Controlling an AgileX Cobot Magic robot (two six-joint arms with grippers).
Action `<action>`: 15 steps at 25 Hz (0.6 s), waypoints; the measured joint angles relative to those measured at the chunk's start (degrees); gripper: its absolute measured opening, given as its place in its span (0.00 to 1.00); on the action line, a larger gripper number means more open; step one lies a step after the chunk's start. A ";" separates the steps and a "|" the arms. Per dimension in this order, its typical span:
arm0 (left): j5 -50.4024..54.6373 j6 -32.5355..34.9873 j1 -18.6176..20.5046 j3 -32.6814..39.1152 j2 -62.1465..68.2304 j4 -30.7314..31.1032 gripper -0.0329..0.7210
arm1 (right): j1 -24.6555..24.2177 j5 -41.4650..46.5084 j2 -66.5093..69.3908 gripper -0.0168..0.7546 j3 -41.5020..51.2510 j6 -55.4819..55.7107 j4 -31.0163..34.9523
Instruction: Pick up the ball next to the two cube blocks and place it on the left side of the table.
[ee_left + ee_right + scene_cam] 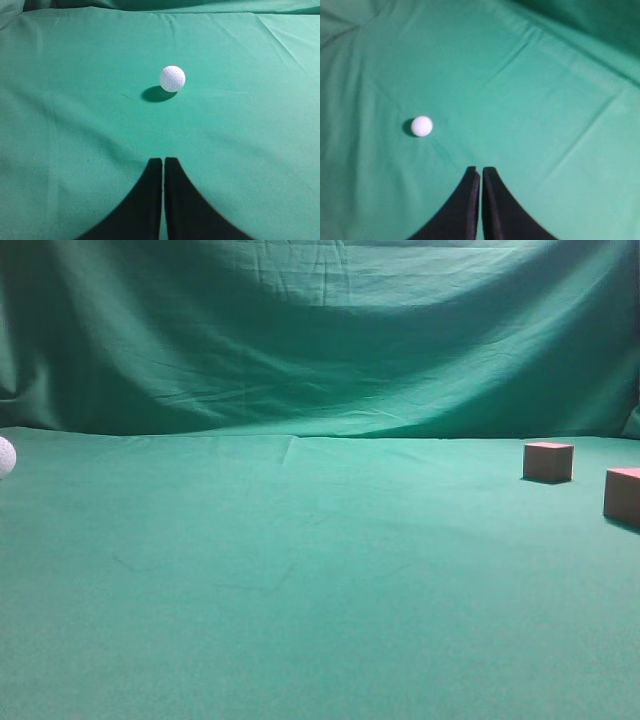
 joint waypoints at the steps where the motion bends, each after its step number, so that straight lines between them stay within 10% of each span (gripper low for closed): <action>1: 0.00 0.00 0.00 0.00 0.00 0.00 0.04 | 0.00 0.00 -2.60 0.02 1.71 0.56 -1.20; 15: 0.00 0.00 0.00 0.00 0.00 0.00 0.04 | 0.00 -15.14 -43.85 0.02 53.97 1.40 1.18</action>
